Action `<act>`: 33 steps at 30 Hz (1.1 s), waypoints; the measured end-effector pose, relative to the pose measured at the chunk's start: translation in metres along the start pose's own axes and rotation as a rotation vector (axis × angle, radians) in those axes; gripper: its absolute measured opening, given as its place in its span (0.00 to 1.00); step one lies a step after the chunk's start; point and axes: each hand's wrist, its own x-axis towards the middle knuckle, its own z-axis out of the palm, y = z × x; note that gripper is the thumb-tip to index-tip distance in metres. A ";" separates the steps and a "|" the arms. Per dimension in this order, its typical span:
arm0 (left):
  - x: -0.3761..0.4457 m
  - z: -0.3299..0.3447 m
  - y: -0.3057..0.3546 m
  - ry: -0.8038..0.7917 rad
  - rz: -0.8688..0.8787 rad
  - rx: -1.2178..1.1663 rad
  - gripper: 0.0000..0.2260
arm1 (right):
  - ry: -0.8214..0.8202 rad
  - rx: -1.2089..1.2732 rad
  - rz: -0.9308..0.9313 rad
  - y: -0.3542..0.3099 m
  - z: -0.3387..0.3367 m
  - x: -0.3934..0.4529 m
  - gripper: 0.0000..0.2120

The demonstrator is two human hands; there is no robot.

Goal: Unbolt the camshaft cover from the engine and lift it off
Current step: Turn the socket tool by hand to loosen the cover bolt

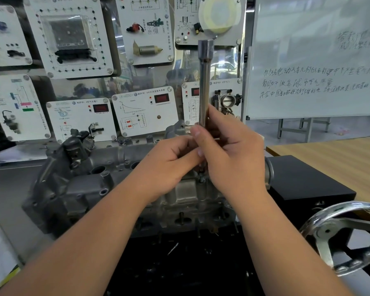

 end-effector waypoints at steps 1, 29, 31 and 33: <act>0.000 -0.001 0.000 -0.012 -0.009 -0.003 0.16 | -0.015 0.021 0.013 0.000 0.000 0.000 0.16; 0.002 0.001 -0.003 0.022 0.009 -0.029 0.19 | 0.043 0.056 -0.023 0.001 0.003 0.000 0.18; 0.001 0.000 -0.002 0.009 -0.002 -0.050 0.19 | 0.059 0.038 -0.027 0.001 0.004 0.000 0.16; 0.000 -0.002 -0.002 -0.021 -0.020 -0.048 0.16 | 0.033 0.061 0.003 0.001 0.004 0.000 0.16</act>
